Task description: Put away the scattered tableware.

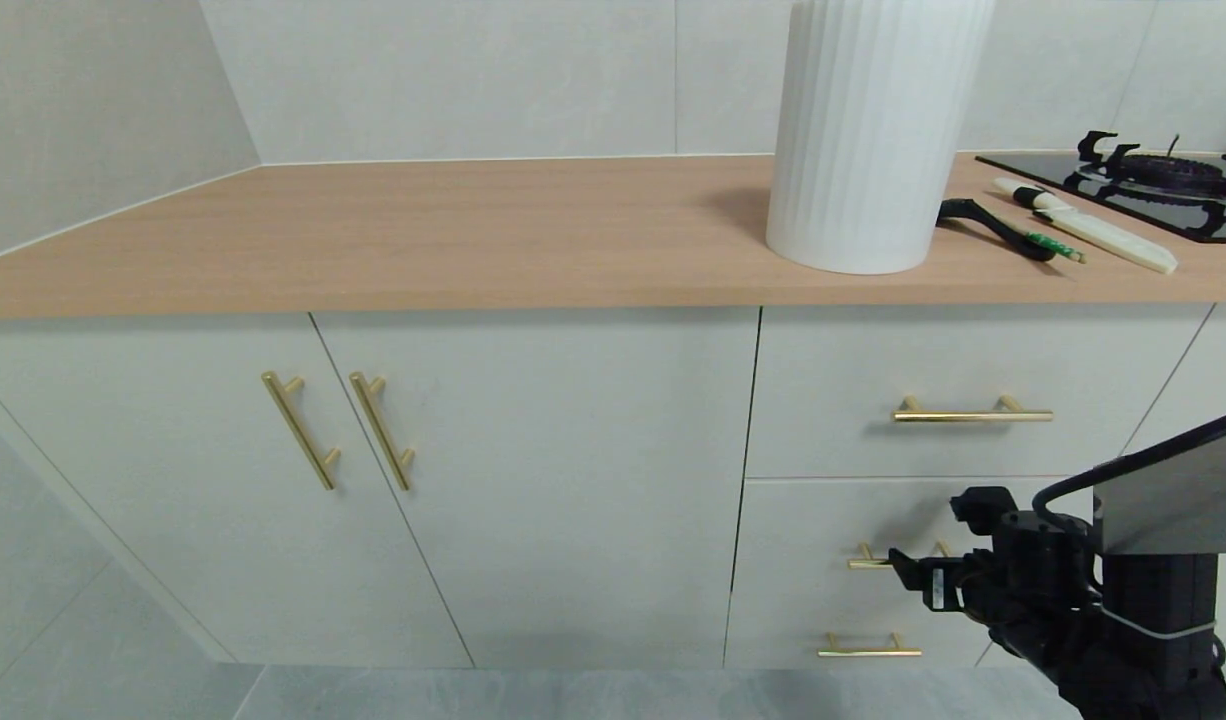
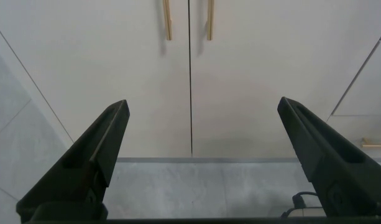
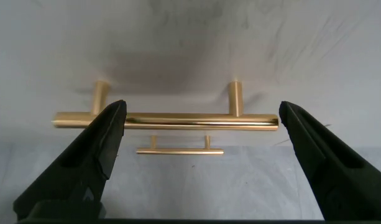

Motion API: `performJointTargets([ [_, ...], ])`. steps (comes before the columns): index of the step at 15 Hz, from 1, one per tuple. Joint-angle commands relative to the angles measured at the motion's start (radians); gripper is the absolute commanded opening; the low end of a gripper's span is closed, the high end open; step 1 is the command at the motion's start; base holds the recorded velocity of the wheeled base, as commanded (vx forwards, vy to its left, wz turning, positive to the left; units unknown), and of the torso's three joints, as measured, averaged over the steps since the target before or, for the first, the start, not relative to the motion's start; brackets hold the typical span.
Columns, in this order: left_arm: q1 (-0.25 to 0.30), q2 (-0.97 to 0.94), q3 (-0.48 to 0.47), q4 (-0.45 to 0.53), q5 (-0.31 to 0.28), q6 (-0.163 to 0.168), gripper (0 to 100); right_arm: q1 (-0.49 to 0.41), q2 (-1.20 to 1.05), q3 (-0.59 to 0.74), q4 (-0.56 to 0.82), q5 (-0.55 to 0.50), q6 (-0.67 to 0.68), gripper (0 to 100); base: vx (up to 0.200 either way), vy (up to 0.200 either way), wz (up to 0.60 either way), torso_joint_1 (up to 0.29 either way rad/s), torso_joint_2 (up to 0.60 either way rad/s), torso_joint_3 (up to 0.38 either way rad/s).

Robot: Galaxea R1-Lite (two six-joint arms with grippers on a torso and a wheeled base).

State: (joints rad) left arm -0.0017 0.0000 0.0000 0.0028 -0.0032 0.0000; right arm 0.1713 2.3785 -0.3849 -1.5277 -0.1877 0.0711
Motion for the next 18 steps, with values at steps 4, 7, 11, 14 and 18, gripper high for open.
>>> performJointTargets([
  [4,0.0,0.0,0.0,0.0,0.0,0.0,100,0.001,0.038,-0.026,0.0,-0.018,-0.001,100,0.0,0.0,0.0,0.0,0.0,0.0],
  [7,0.0,0.0,0.0,0.0,0.0,0.0,100,0.001,0.051,-0.017,0.0,-0.018,-0.001,100,0.0,0.0,0.0,0.0,0.0,0.0],
  [11,0.0,0.0,0.0,0.0,0.0,0.0,100,0.001,0.053,-0.008,0.003,-0.018,-0.002,100,0.0,0.0,0.0,0.0,0.0,0.0],
  [14,0.0,0.0,0.0,0.0,0.0,0.0,100,0.001,0.028,0.035,0.004,-0.018,-0.004,100,0.0,0.0,0.0,0.0,0.0,0.0],
  [18,0.0,0.0,0.0,0.0,0.0,0.0,100,0.051,-0.277,0.149,0.236,-0.007,-0.074,100,0.0,0.0,0.0,0.0,0.0,0.0],
])
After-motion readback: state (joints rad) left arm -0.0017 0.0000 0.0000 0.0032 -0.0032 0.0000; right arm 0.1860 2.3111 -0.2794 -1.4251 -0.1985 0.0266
